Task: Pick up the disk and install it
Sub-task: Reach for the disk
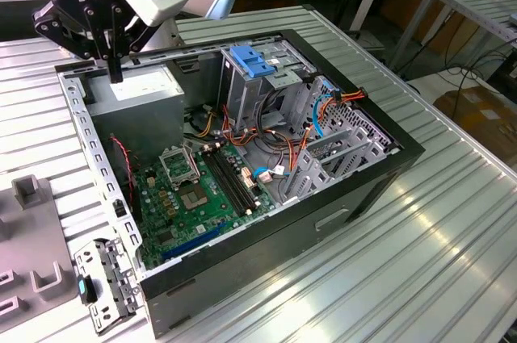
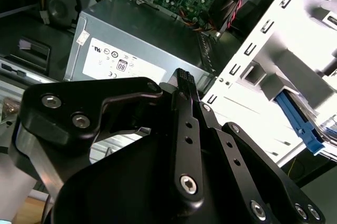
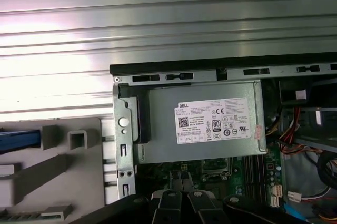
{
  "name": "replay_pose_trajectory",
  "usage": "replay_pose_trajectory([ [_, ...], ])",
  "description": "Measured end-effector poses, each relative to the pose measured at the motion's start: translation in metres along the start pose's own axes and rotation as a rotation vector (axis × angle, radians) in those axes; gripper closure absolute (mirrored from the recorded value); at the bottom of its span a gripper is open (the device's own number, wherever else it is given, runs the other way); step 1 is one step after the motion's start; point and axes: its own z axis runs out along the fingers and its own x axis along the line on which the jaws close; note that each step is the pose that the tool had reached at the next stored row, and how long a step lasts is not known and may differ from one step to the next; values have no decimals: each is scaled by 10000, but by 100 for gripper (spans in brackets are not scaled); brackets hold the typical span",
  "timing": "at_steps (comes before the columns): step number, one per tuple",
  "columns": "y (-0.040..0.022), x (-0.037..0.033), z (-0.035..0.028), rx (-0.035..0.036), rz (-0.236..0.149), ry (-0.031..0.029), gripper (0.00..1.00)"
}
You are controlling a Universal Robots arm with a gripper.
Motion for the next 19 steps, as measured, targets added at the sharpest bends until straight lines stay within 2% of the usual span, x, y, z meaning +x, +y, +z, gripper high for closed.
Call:
replay_pose_trajectory([
  [19, -6, 85, -2, -1, 1, 0, 89],
])
